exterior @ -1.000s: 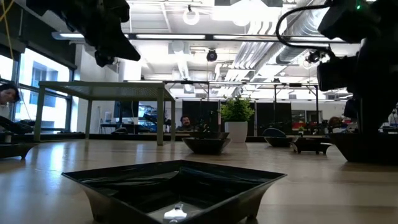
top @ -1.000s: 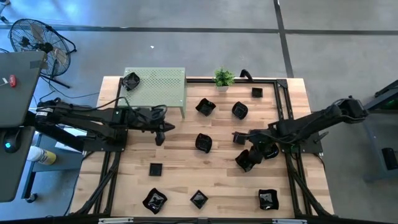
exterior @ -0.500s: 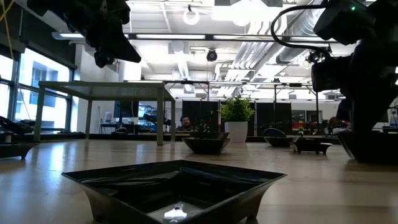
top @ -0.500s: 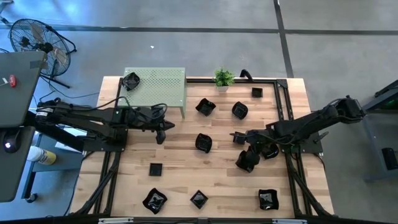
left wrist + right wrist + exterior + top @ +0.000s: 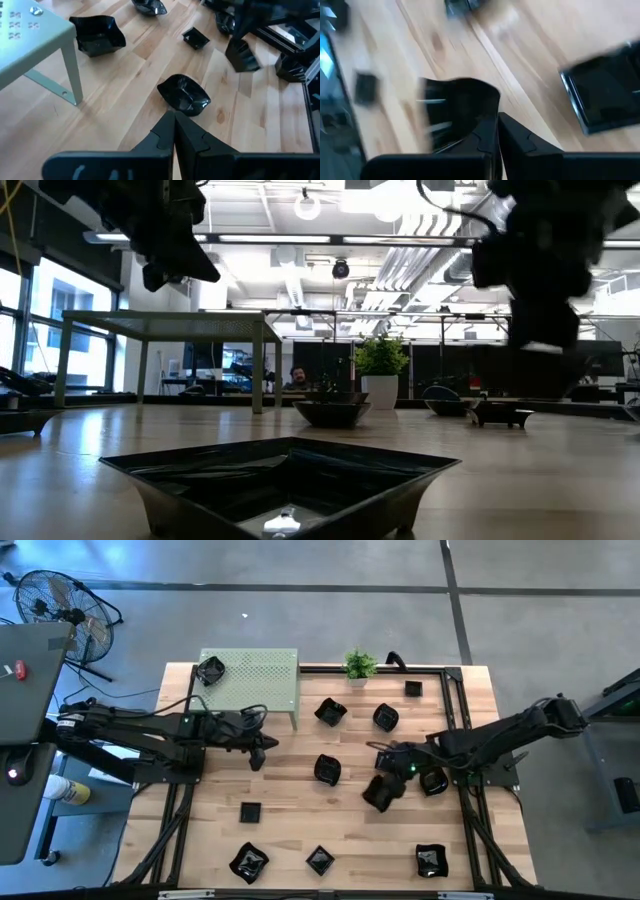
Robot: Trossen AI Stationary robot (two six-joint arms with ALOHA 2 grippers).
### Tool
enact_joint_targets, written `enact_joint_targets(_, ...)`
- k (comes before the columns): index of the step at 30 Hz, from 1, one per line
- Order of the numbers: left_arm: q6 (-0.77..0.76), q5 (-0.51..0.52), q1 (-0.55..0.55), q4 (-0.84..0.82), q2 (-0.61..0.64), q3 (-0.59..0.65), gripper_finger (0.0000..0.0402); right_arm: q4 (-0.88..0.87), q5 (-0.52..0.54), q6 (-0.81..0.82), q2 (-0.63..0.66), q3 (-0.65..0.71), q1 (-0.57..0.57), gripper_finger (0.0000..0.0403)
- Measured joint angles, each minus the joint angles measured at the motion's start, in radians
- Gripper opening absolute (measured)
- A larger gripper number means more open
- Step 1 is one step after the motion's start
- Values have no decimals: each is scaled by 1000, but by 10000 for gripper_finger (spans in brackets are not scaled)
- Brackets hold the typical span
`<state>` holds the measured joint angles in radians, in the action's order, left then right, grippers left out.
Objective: Pick & Place Mini shaped plates
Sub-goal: Put the black distorted square plate on the right shelf
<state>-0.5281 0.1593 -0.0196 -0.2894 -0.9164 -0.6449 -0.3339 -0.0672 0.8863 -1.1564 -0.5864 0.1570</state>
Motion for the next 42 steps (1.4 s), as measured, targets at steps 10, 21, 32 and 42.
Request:
enact_joint_targets(10,-175,88,0,-110,-4,0,0,-37,137,-80,-126,-264,-21,7)
enact_joint_targets(21,-140,79,0,-103,-4,0,0,-298,119,93,-145,-288,38,88)
enact_joint_targets(32,-123,64,0,-103,-5,0,0,76,268,336,-137,16,127,151)
enact_joint_targets(42,-123,32,-1,-103,-5,0,0,203,291,253,-163,76,127,133)
